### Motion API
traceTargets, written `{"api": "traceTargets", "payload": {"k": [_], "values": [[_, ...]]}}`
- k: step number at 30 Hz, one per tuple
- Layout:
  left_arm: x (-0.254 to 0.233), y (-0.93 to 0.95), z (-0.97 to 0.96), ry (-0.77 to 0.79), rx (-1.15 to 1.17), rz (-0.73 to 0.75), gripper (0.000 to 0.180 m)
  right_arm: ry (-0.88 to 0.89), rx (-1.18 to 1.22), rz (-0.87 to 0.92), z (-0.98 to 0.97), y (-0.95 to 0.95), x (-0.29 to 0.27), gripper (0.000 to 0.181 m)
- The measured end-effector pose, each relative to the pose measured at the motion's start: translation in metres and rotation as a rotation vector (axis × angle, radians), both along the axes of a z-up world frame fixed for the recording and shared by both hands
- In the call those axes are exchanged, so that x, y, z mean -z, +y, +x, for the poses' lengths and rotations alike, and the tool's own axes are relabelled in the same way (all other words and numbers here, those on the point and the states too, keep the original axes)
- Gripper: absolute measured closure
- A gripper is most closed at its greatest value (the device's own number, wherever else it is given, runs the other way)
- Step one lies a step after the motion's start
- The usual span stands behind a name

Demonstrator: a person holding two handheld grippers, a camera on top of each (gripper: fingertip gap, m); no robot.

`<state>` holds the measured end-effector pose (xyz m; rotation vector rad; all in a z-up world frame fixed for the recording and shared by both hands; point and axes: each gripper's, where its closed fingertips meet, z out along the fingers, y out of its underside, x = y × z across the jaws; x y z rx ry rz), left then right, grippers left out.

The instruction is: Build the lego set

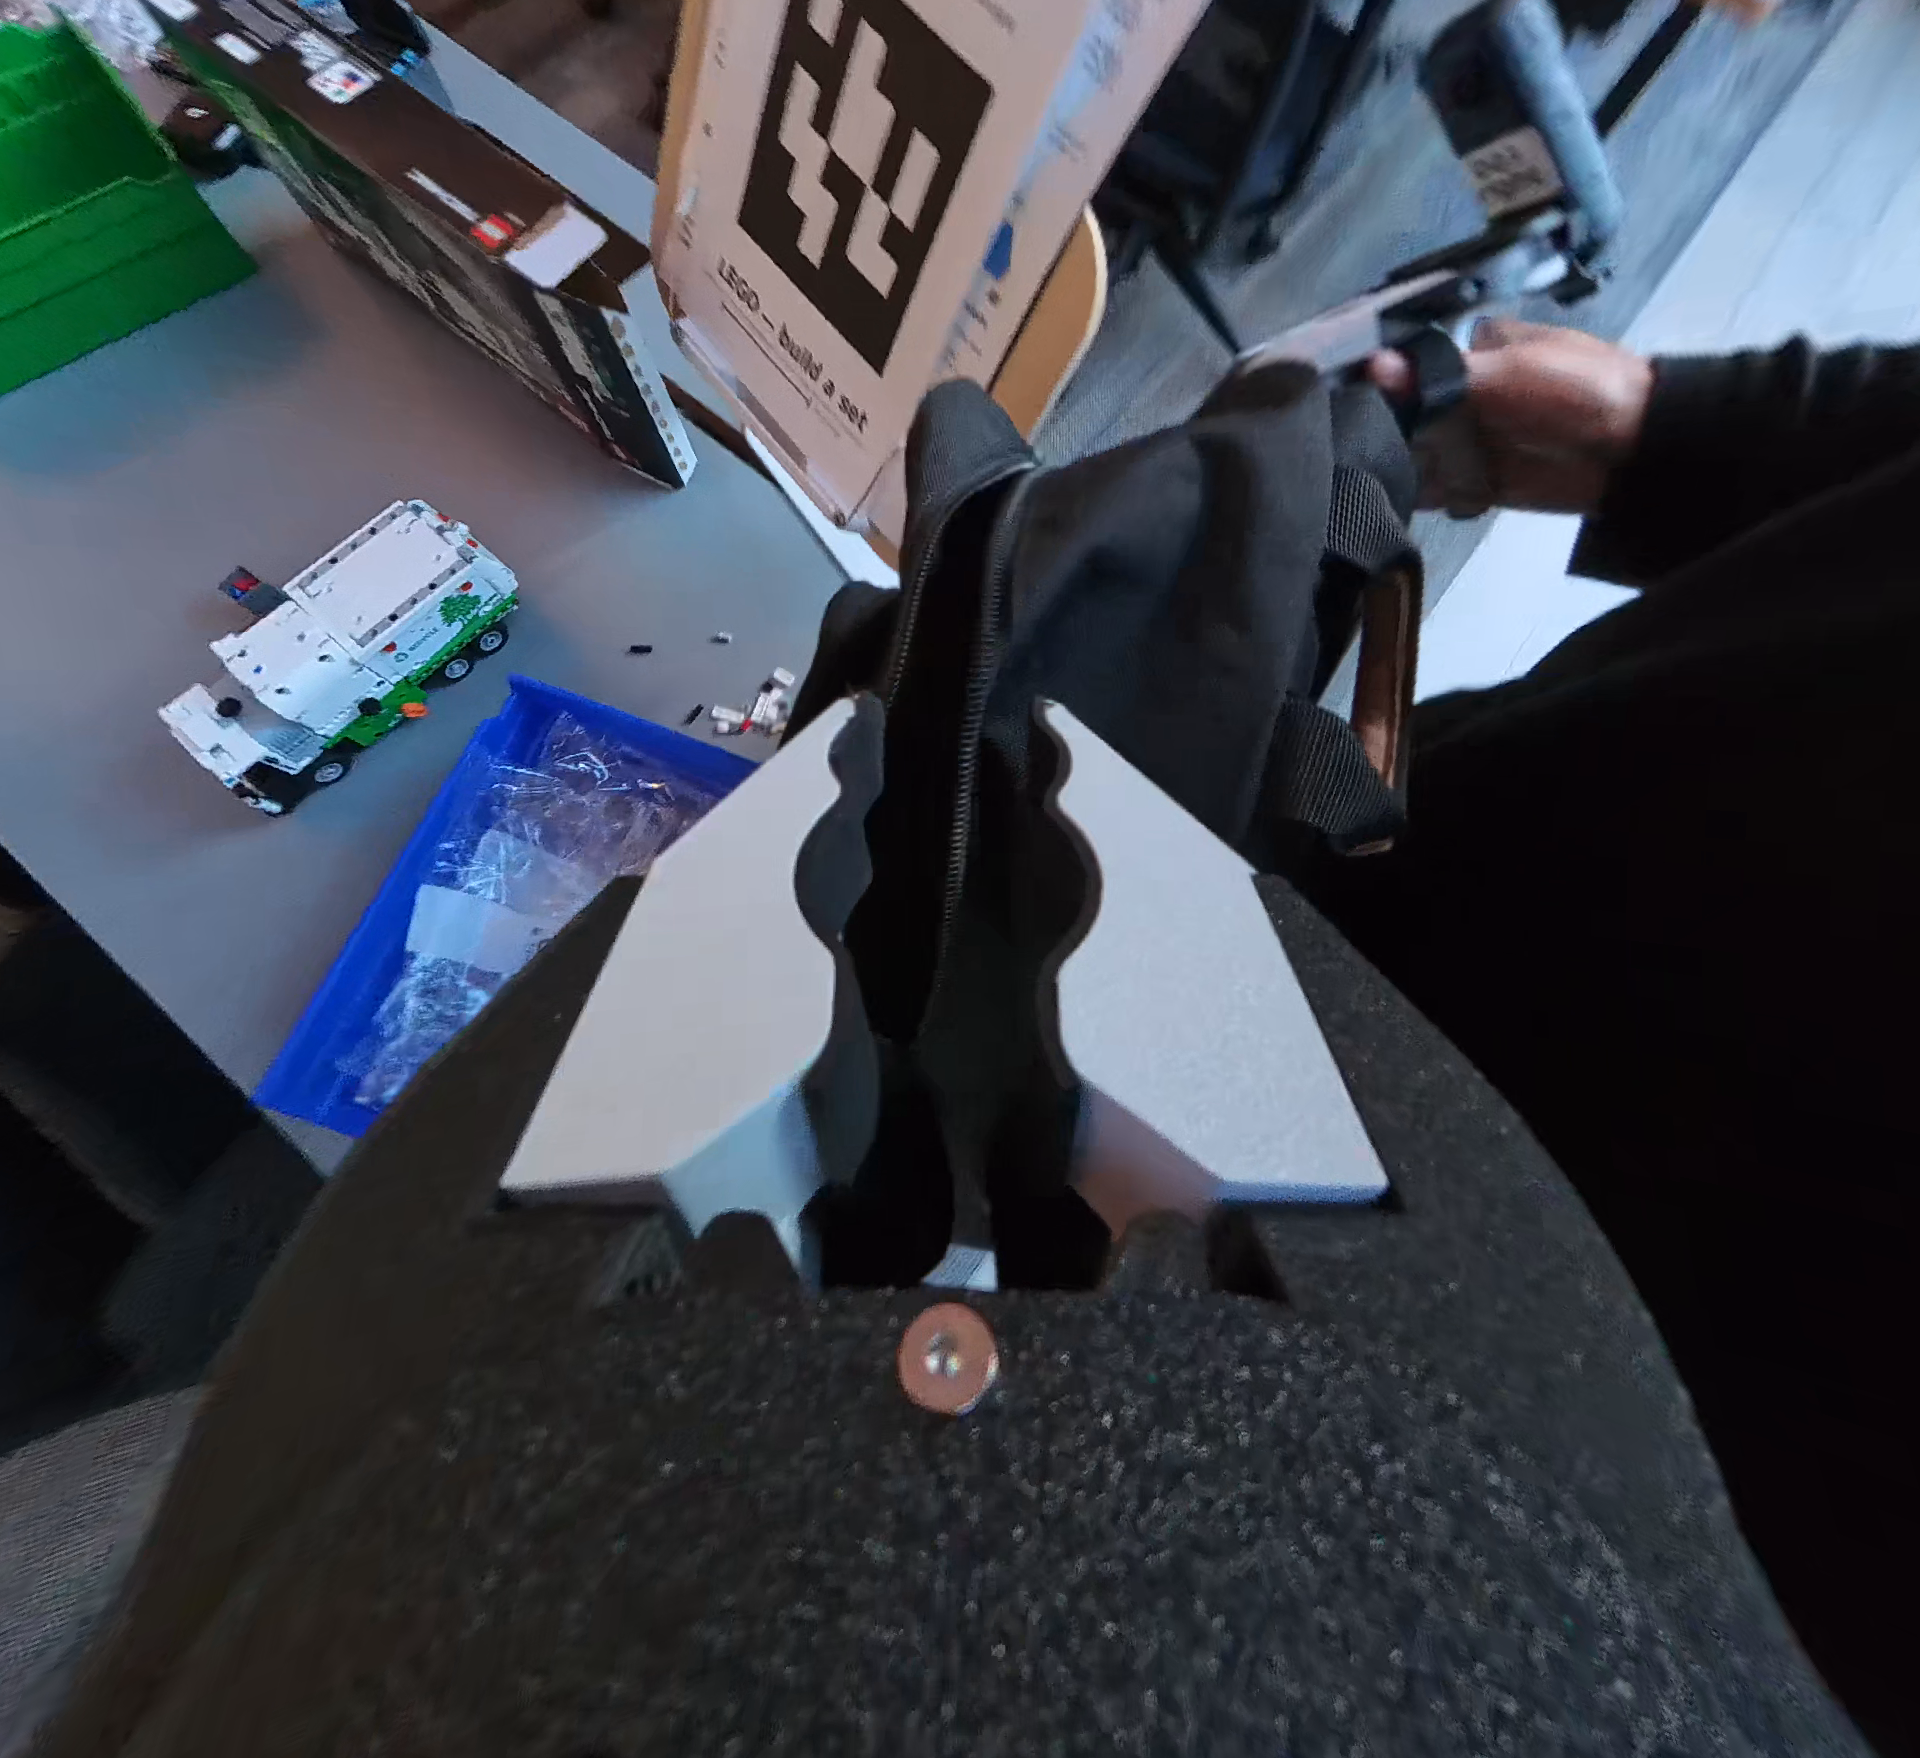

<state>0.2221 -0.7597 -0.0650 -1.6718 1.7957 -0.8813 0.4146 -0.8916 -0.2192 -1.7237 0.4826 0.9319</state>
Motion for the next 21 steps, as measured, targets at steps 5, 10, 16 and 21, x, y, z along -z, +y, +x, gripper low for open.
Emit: {"api": "traceTargets", "payload": {"k": [5,10,16,21], "values": [[-0.029,0.001,-0.020,-0.197,-0.104,-0.188,0.154,-0.320,-0.098,0.165,-0.017,-0.001,-0.102,0.141],[-0.046,0.000,-0.038,-0.353,-0.164,-0.345,0.154,-0.450,-0.171,0.320,-0.044,0.016,-0.163,0.127],[-0.024,0.009,-0.042,-0.256,-0.167,-0.250,0.154,-0.511,-0.326,0.307,-0.076,0.037,-0.172,0.122],[-0.018,0.017,-0.050,-0.223,-0.174,-0.218,0.154,-0.540,-0.333,0.295,-0.080,0.039,-0.174,0.123]]}}
